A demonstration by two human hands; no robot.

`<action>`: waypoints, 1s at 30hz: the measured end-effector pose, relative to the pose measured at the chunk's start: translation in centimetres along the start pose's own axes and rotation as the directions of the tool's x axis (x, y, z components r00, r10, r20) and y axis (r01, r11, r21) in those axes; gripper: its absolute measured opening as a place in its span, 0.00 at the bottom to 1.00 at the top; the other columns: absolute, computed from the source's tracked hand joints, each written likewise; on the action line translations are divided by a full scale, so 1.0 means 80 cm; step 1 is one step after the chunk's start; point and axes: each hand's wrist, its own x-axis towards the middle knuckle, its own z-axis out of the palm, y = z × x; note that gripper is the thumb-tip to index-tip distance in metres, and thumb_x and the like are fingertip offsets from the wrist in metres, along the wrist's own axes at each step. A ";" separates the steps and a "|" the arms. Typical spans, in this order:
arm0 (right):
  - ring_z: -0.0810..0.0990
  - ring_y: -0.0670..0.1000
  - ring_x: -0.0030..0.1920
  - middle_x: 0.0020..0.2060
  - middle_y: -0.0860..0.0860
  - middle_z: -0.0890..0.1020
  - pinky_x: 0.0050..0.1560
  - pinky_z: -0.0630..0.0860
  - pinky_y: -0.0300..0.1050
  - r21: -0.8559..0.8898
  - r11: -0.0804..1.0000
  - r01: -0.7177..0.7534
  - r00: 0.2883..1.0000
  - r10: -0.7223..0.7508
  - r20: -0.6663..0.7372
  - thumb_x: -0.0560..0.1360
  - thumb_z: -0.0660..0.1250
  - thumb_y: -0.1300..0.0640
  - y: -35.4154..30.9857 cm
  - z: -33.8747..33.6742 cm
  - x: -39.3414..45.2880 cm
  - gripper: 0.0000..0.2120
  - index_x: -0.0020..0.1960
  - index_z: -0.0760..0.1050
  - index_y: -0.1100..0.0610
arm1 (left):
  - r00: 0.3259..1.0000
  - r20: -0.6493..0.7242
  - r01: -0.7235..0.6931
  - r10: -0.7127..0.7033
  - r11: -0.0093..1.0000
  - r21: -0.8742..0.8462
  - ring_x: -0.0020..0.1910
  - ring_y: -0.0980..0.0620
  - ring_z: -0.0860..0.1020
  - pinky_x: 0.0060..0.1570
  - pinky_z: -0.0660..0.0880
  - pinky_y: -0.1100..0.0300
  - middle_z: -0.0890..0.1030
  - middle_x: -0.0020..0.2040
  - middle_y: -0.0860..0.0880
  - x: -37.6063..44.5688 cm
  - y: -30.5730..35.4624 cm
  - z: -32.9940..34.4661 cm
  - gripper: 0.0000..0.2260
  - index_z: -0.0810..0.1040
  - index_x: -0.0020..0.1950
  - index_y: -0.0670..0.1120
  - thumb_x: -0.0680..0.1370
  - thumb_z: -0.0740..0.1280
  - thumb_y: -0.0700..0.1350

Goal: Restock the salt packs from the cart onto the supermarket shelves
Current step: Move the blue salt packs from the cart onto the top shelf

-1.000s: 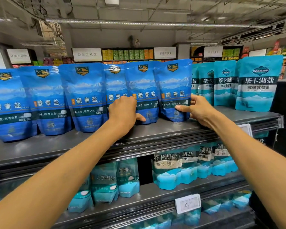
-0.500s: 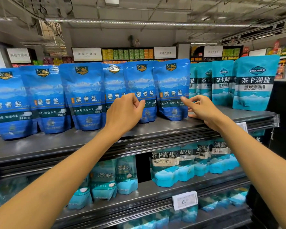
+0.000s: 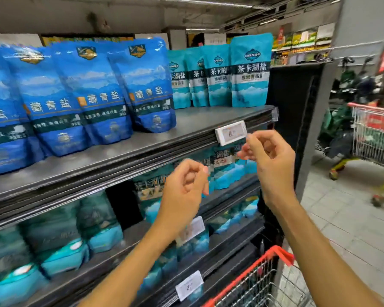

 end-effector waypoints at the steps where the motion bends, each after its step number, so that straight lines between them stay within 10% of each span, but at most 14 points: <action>1: 0.83 0.52 0.35 0.33 0.53 0.82 0.39 0.79 0.39 -0.029 1.000 -0.007 0.999 0.006 -0.036 0.77 0.70 0.57 0.007 -0.019 -0.019 0.05 0.46 0.78 0.58 | 0.998 0.047 0.035 -0.033 0.999 -0.041 0.22 0.60 0.69 0.25 0.65 0.70 0.75 0.29 0.47 -0.008 -0.018 0.015 0.08 0.73 0.43 0.43 0.82 0.63 0.42; 10: 0.77 0.49 0.31 0.32 0.59 0.78 0.33 0.76 0.37 -0.258 0.876 -0.407 0.820 0.225 -0.526 0.76 0.70 0.67 0.065 -0.215 -0.237 0.05 0.42 0.76 0.62 | 0.799 0.504 0.450 -0.327 0.882 -0.141 0.20 0.62 0.68 0.23 0.63 0.73 0.73 0.29 0.45 -0.131 -0.158 0.180 0.11 0.72 0.40 0.44 0.82 0.61 0.36; 16: 0.73 0.37 0.24 0.29 0.52 0.77 0.29 0.70 0.29 -0.240 0.712 -0.660 0.549 0.238 -0.802 0.77 0.68 0.67 0.079 -0.330 -0.376 0.06 0.42 0.76 0.61 | 0.462 0.724 0.659 -0.512 0.744 0.106 0.18 0.62 0.68 0.21 0.65 0.73 0.71 0.29 0.45 -0.252 -0.229 0.299 0.10 0.70 0.41 0.40 0.82 0.59 0.33; 26: 0.77 0.51 0.40 0.38 0.56 0.80 0.41 0.73 0.39 -0.066 0.367 -0.928 0.229 0.420 -0.878 0.81 0.65 0.58 0.226 -0.483 -0.600 0.08 0.48 0.78 0.61 | 0.139 0.521 0.559 -0.842 0.501 0.661 0.25 0.54 0.75 0.27 0.72 0.63 0.77 0.32 0.44 -0.437 -0.460 0.424 0.11 0.72 0.39 0.42 0.82 0.61 0.39; 30: 0.77 0.52 0.40 0.39 0.54 0.81 0.42 0.73 0.46 -0.018 0.163 -0.986 0.097 0.491 -0.866 0.81 0.65 0.56 0.310 -0.511 -0.677 0.05 0.50 0.77 0.57 | 0.165 0.428 0.403 -0.889 0.457 0.793 0.38 0.40 0.73 0.39 0.67 0.52 0.75 0.38 0.37 -0.481 -0.545 0.444 0.09 0.73 0.43 0.39 0.80 0.59 0.40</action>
